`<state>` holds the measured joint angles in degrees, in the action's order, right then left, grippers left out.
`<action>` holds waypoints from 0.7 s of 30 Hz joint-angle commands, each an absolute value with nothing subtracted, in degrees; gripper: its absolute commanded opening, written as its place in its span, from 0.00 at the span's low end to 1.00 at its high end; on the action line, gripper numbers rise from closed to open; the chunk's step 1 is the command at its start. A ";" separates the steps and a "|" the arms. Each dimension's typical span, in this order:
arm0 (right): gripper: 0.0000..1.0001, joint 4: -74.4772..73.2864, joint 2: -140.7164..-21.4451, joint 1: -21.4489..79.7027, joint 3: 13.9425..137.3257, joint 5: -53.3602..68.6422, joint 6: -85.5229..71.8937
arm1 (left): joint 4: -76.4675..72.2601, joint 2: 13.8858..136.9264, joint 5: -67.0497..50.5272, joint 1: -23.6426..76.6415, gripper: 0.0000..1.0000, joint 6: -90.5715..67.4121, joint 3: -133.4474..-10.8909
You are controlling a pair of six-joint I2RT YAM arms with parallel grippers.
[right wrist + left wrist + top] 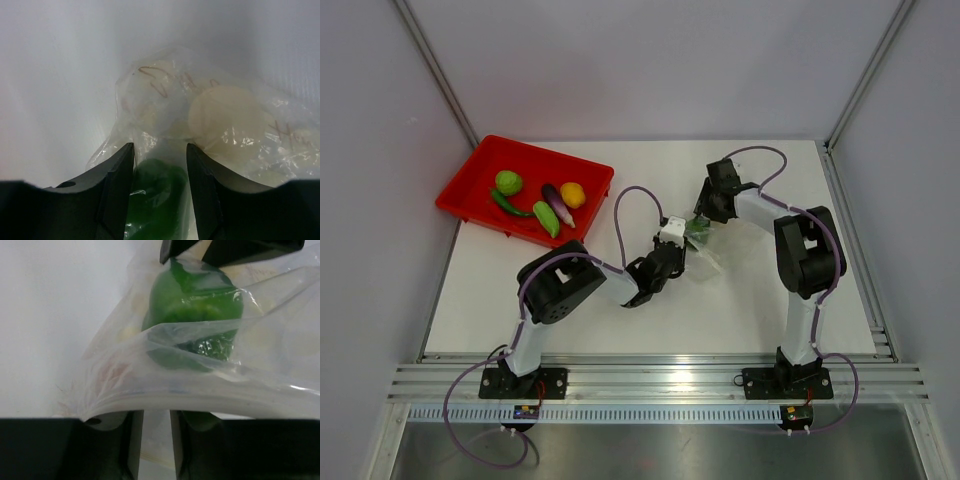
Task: Open the zip-top bag and remove the fake food
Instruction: Adjust the zipper food storage bag at the center of the board, then pick up the fake vegetable from the zipper food storage bag.
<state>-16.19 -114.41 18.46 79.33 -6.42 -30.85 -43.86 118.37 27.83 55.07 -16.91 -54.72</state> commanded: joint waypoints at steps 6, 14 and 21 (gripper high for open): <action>0.52 -19.69 -113.47 20.48 77.43 -7.21 -31.55 | -51.24 116.81 28.30 55.20 0.43 -17.66 -54.14; 0.52 -20.12 -112.94 20.65 76.90 -6.94 -32.17 | -54.75 115.75 24.62 55.55 0.51 -18.46 -51.86; 0.51 -20.30 -113.91 20.65 78.05 -6.15 -32.78 | -53.61 112.15 26.98 57.65 0.50 -20.39 -48.87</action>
<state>-18.59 -114.41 19.88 77.38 -6.48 -32.25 -48.97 116.07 24.99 56.55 -19.35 -49.50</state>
